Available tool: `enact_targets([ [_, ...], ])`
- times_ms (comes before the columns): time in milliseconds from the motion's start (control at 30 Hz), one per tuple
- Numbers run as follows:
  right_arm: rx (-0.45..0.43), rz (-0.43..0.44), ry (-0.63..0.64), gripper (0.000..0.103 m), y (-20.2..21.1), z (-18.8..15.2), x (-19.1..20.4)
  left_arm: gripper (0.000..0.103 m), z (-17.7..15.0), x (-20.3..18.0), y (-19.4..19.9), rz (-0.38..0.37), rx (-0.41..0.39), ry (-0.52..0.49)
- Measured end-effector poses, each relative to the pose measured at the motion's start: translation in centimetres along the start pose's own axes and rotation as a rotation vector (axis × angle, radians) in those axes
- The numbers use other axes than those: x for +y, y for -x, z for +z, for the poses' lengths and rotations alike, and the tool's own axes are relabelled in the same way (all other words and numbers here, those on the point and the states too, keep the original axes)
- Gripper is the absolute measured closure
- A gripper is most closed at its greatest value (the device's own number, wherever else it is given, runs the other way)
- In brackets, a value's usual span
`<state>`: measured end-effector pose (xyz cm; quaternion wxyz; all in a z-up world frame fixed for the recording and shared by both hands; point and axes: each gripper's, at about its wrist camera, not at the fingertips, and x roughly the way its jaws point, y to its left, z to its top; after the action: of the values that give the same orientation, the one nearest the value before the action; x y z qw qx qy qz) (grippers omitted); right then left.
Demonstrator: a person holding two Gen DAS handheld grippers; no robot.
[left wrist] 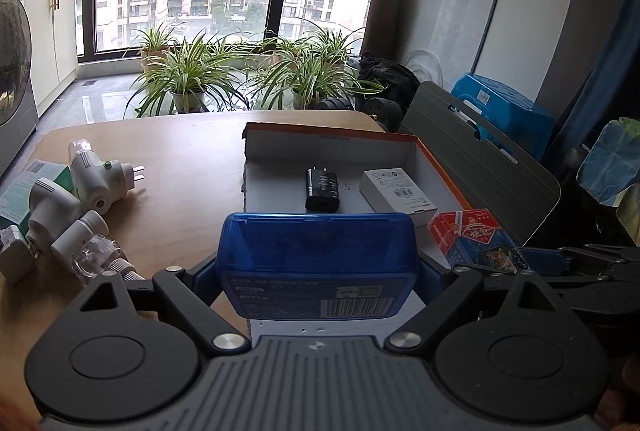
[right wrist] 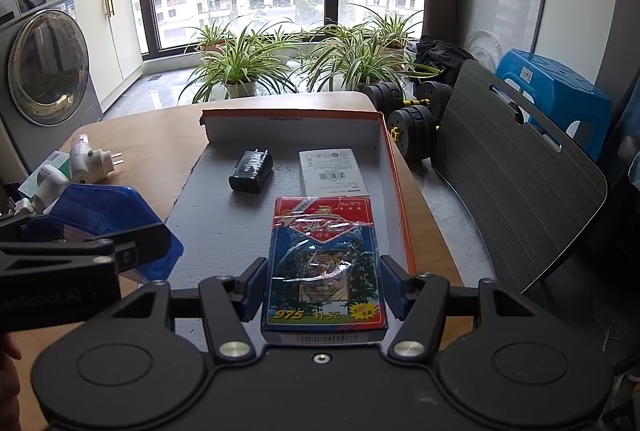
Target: Organize rigid objects
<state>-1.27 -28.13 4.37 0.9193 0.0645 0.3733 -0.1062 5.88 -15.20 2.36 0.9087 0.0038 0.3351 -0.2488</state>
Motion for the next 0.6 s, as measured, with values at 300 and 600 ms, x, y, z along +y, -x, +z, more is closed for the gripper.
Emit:
enact_targets([
  [300,0.001,0.0,0.0,0.032,0.01,-0.05,-0.02,0.009,0.0,-0.01,-0.01,0.0,0.001,0.0],
  [600,0.004,0.0,0.002,0.032,-0.08,0.04,0.09,0.009,-0.07,-0.06,0.0,0.0,0.003,0.001],
])
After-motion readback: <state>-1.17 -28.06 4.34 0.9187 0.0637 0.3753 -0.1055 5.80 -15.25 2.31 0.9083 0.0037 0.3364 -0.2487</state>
